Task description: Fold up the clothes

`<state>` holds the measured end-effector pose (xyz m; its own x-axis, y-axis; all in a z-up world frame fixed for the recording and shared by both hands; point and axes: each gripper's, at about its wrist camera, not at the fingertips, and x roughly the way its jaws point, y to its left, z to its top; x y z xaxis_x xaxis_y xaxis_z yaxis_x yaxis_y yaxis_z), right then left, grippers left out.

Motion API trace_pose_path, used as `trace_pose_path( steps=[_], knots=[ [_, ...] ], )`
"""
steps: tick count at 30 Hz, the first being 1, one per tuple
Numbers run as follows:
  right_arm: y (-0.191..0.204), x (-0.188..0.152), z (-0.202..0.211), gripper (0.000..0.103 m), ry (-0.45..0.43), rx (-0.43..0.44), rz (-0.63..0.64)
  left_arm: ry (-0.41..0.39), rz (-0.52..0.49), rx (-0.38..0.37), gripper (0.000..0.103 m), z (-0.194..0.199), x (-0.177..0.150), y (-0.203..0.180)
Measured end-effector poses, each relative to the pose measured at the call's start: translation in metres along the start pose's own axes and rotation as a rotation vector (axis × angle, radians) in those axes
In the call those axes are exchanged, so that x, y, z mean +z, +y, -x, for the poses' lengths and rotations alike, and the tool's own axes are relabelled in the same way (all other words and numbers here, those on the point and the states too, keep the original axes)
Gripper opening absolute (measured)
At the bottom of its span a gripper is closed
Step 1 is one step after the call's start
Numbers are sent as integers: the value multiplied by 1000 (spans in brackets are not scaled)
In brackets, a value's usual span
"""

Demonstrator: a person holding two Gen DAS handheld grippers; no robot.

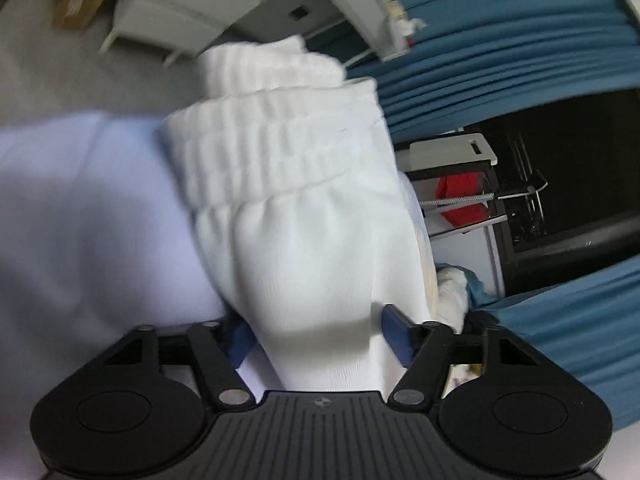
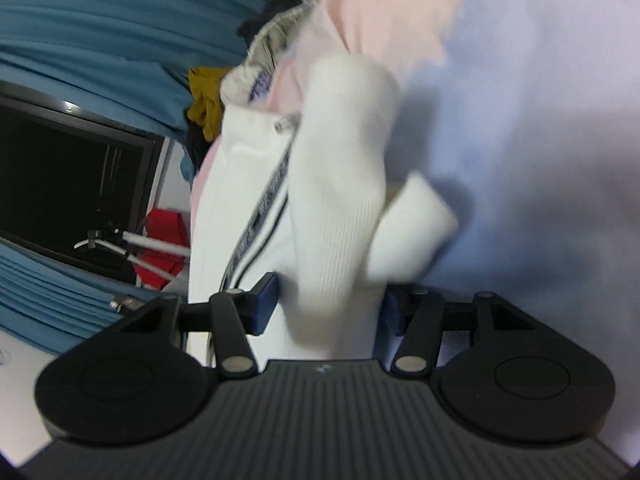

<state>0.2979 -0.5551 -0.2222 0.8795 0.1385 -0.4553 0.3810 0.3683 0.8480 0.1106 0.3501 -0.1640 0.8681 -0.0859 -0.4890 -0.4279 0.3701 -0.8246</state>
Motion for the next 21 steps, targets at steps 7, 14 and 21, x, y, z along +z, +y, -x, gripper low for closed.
trace_pose_path(
  steps=[7, 14, 21],
  knots=[
    [14, -1, 3, 20, -102, -53, 95, -56, -37, -31, 11, 1, 14, -1],
    [21, -5, 45, 13, -182, -54, 53, -140, -58, -116, 8, 39, 20, -20],
    [28, -10, 101, 13, -148, -64, 30, -171, -3, -142, 8, 86, 31, -5]
  ],
)
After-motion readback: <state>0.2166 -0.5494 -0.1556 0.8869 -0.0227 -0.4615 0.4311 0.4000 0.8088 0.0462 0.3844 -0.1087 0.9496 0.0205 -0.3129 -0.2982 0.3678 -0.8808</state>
